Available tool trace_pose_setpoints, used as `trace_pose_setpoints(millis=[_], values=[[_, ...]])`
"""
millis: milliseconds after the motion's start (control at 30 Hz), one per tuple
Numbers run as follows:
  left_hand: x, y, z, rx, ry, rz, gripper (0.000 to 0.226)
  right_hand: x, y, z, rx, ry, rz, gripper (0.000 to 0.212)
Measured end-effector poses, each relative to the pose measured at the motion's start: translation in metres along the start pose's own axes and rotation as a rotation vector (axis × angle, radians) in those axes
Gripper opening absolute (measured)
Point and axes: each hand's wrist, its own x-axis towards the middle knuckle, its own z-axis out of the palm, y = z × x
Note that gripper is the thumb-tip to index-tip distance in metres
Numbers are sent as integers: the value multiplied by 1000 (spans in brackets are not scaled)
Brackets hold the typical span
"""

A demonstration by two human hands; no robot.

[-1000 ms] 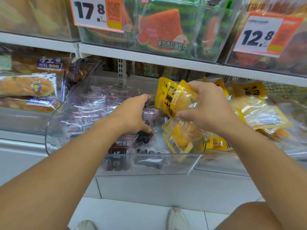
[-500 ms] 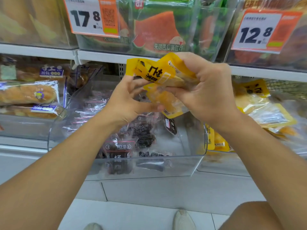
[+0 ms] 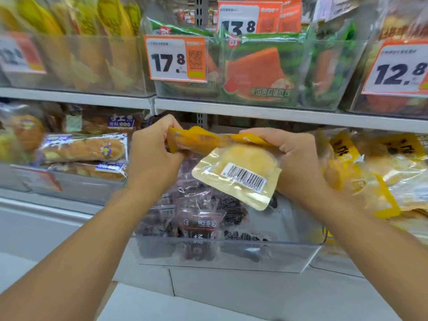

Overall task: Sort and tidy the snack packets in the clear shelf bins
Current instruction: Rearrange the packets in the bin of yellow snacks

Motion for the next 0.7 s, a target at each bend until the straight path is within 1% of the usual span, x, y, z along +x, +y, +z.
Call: trace_pose_setpoints(millis=[67,133,167,233,267,333,433,500,567,633,700], values=[[-2,-8,-11,145,62,59,30,6,8,15,-76,-38,-23,40],[-4,-17,-22,208,110,143,14,12,13,31,-188,-68,-89,53],[-5,-22,-26,235,125,185,13,16,16,39,-219,-78,-96,57],[-6,-31,-32,325,121,265,23,22,22,52,-272,-125,-72,54],[-8,-35,-34,369,99,292,28,25,26,59,-320,-167,-62,52],[-12,-42,-37,422,0,321,33,29,34,72,-425,-307,-2,57],[-16,-47,-43,499,-265,243,33,31,40,84,-499,-510,151,75],[-19,-46,-46,437,-414,97,49,33,41,85,-449,-562,196,72],[-22,-42,-51,289,-453,-19,61,36,35,78,-405,-619,230,69],[-24,-37,-54,206,-464,-39,69,37,27,69,-378,-712,259,74],[-25,-35,-54,185,-482,-36,73,37,20,62,-340,-774,303,79]])
